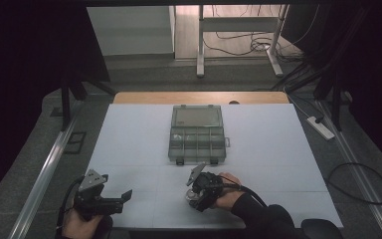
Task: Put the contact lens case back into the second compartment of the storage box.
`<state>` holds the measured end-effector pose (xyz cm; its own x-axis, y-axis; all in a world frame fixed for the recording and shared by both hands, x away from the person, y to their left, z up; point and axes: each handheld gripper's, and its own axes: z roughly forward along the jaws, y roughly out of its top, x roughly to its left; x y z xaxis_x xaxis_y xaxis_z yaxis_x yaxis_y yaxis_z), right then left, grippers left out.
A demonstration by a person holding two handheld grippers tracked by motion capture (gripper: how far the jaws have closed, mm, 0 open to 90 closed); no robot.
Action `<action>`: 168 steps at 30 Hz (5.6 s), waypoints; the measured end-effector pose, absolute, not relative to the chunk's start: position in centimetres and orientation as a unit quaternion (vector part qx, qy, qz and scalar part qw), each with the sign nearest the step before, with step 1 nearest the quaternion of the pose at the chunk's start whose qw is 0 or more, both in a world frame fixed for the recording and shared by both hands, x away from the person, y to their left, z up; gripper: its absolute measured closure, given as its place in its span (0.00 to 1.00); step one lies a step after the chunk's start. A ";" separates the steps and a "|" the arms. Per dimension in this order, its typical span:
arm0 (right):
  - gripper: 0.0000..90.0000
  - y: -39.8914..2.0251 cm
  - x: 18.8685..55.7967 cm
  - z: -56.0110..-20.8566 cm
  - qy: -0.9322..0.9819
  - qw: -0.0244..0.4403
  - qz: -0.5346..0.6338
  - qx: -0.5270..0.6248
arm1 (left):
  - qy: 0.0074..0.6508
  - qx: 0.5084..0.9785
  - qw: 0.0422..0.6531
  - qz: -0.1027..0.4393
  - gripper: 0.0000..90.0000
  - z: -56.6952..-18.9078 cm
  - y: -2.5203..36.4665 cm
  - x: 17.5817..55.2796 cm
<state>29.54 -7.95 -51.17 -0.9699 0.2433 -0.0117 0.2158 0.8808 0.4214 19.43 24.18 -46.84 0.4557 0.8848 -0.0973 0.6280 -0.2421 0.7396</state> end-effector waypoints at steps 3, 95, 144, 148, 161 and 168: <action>0.49 -8.0 29.5 -51.0 0.969 0.031 0.216 0.112 | 0.492 0.769 0.370 0.174 0.03 -46.8 24.2 19.4; 0.55 -6.4 42.0 -46.9 0.864 0.092 0.321 0.377 | 0.493 0.767 0.372 0.172 0.03 -46.9 24.3 19.5; 0.53 -3.4 46.0 -48.5 0.834 0.141 0.293 0.446 | 0.491 0.768 0.373 0.173 0.03 -46.9 24.3 19.4; 0.50 -3.4 46.0 -48.4 0.834 0.140 0.294 0.446 | 0.490 0.768 0.373 0.173 0.03 -46.9 24.3 19.4; 0.45 -3.1 46.0 -48.6 0.839 0.135 0.292 0.438 | 0.490 0.769 0.372 0.173 0.03 -46.9 24.2 19.4; 0.40 -3.4 45.9 -48.3 0.847 0.128 0.296 0.422 | 0.490 0.769 0.372 0.174 0.03 -46.9 24.3 19.4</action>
